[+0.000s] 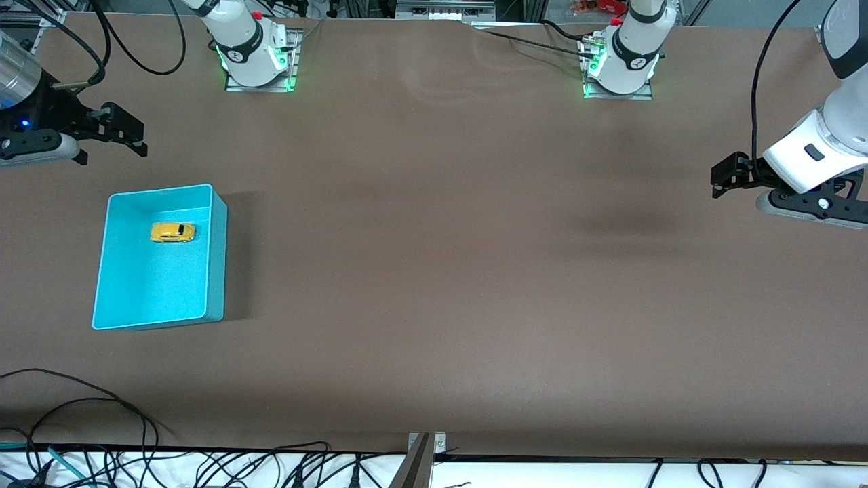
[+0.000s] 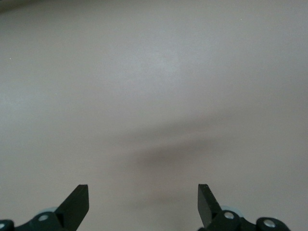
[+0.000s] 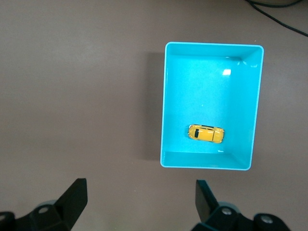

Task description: Wind up and store yellow beetle car

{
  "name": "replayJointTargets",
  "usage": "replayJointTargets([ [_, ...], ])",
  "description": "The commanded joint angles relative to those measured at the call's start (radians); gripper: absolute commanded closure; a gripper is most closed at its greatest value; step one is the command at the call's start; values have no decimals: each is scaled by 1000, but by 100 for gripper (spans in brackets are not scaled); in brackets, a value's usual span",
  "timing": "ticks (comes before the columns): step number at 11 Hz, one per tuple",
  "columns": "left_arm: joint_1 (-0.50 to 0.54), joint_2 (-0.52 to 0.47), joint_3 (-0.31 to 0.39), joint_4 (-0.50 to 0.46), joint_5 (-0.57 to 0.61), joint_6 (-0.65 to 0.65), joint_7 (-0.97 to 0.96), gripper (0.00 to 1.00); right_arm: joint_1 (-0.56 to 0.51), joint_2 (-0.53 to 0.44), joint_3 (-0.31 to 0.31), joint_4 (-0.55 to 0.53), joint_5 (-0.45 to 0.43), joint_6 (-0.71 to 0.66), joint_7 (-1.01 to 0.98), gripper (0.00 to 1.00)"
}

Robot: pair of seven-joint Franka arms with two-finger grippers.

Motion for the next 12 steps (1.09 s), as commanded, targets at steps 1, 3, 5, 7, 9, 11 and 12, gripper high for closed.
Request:
replayJointTargets([
  [1,-1,-6,-2,13,14,-21,8,0,14,-2,-13,17,-14,-23,9,0],
  [3,-1,-6,-3,13,14,-21,8,0,11,1,-16,18,-12,-23,4,0],
  [5,-1,-6,-2,13,14,-21,8,0,10,1,-18,19,-14,-21,-4,0],
  [7,-1,-6,-3,13,14,-21,8,0,10,6,-21,32,-20,-21,-4,0],
  [9,-1,-6,-2,13,14,-21,9,0,8,6,-21,38,-23,-23,-2,0],
  [11,-1,-6,-2,13,14,-21,9,0,7,6,-22,42,-17,-21,-4,0],
  [12,-1,-6,-2,13,14,-21,9,0,5,8,-22,45,-17,-23,-7,0],
])
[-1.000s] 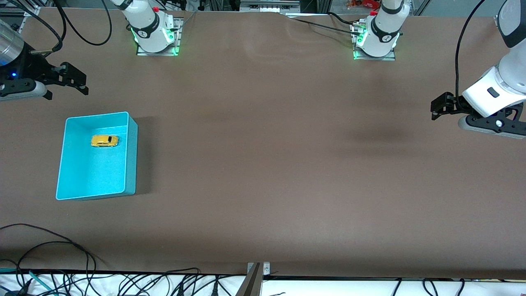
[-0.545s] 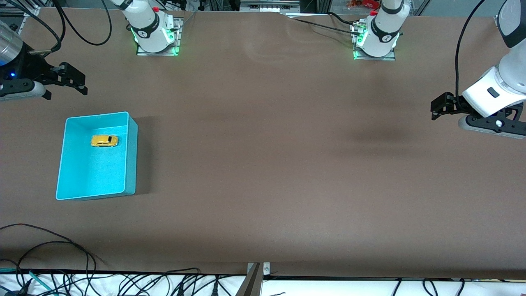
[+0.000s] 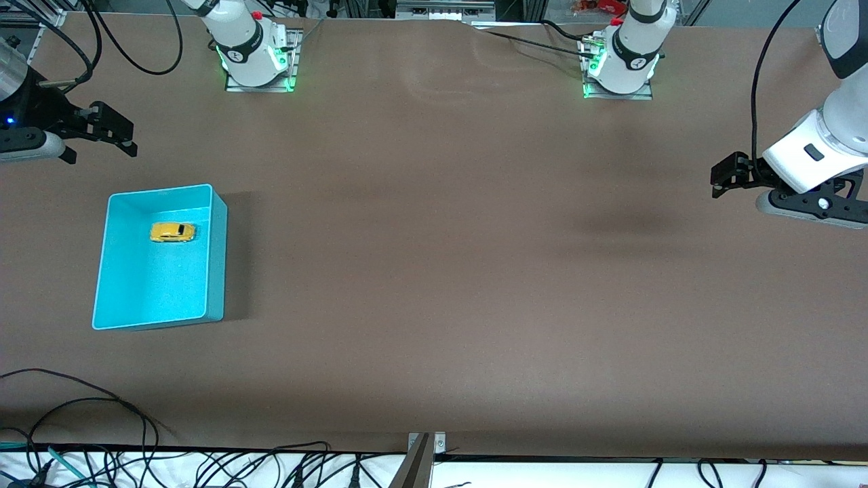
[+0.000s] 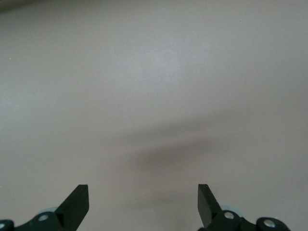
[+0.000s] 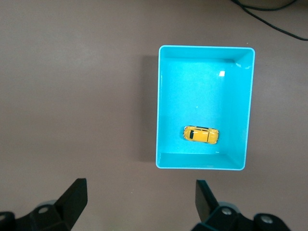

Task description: Wind up and store yellow beetle car

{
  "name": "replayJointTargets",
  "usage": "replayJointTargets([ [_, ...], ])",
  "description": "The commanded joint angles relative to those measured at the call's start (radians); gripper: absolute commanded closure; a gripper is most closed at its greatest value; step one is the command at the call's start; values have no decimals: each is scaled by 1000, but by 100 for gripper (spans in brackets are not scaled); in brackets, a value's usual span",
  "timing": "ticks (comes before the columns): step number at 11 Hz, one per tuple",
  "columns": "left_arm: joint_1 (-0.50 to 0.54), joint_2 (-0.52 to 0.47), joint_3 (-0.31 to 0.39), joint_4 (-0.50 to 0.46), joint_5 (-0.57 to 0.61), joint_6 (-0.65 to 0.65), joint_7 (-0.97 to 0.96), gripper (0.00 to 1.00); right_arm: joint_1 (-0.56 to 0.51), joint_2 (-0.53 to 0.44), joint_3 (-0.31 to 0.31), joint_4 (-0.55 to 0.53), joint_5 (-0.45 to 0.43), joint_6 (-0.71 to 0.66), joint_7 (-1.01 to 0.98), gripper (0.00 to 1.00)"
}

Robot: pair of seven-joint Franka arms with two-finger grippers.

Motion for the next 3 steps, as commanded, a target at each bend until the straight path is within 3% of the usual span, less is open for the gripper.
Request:
replayJointTargets([
  [1,-1,-6,-3,13,14,-21,9,0,5,13,-15,31,-11,-22,-7,0],
  [3,-1,-6,-2,13,14,-21,9,0,0,15,-15,34,-7,-20,-3,0],
])
